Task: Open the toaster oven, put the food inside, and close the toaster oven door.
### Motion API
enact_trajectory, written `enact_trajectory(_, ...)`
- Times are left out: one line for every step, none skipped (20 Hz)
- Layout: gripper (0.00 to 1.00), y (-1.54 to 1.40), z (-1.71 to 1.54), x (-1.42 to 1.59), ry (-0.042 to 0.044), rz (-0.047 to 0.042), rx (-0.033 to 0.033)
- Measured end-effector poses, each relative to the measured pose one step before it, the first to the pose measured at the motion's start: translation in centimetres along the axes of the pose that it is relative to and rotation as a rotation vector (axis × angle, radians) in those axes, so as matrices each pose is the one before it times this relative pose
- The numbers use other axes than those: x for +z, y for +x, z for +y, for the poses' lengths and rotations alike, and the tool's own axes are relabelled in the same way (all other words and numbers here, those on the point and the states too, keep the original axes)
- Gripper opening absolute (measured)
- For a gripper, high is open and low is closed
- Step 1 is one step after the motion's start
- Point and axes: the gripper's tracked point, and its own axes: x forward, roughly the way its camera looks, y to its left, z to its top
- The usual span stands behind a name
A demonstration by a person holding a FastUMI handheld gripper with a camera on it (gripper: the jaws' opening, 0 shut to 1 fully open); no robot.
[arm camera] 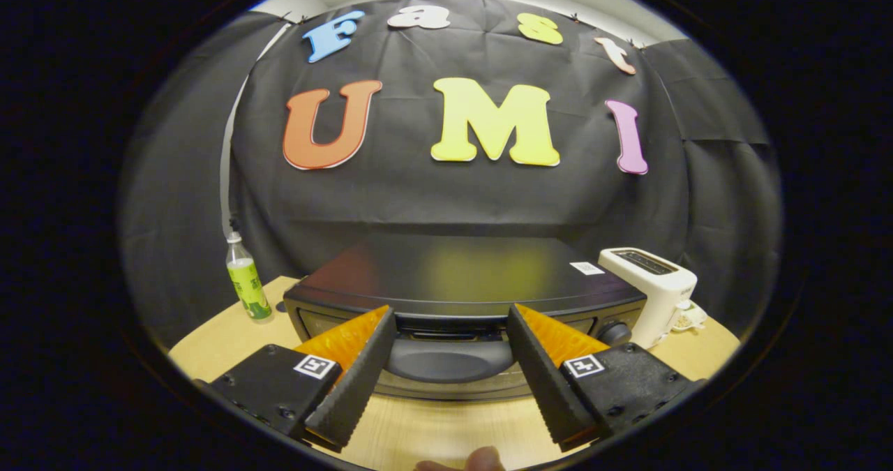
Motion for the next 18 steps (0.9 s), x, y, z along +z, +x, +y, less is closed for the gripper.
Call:
enact_trajectory(1.0,-0.057,-0.051,-0.118,0.00916,0.00424,0.00021)
enact_trajectory(1.0,0.067,0.033,0.065,0.00639,-0.00708,0.00403)
enact_trajectory(1.0,-0.06,0.063,-0.261,-0.00671,0.00111,0.00589)
enact_trajectory(1.0,-0.085,0.023,-0.033,-0.01037,0.00333,0.00825)
enact_trajectory(1.0,-0.228,0.01,-0.088,-0.00249,0.00628,0.00658)
enact_trajectory(1.0,-0.055,-0.027,-0.171,0.00065,0.00321,0.00638)
enact_trajectory(1.0,-0.338,0.017,-0.051,-0.00162,-0.0051,0.00537)
enact_trajectory(1.0,-0.646,0.039,-0.148,-0.00376,-0.01511,0.00631)
enact_trajectory(1.0,-0.568,0.043,-0.196,-0.00262,-0.01814,0.00402)
enact_trajectory(1.0,-0.429,0.0,-0.329,-0.00689,-0.00507,0.00004)
enact_trajectory(1.0,-0.576,0.01,-0.312,-0.007,0.00359,-0.00339)
enact_trajectory(1.0,-0.698,0.049,-0.412,-0.00441,0.00995,-0.00494)
enact_trajectory(1.0,-0.715,0.051,-0.459,-0.01024,0.01929,-0.00312)
enact_trajectory(1.0,-0.77,0.136,-0.462,-0.01078,0.02022,-0.00089)
enact_trajectory(1.0,-0.723,0.066,-0.536,-0.00775,0.02125,0.00124)
enact_trajectory(1.0,-0.705,0.097,-0.634,-0.00569,0.01965,0.00487)
enact_trajectory(1.0,-0.628,0.08,-0.592,-0.00787,0.02077,0.00661)
enact_trajectory(1.0,-0.576,0.055,-0.691,-0.00732,0.01691,0.00722)
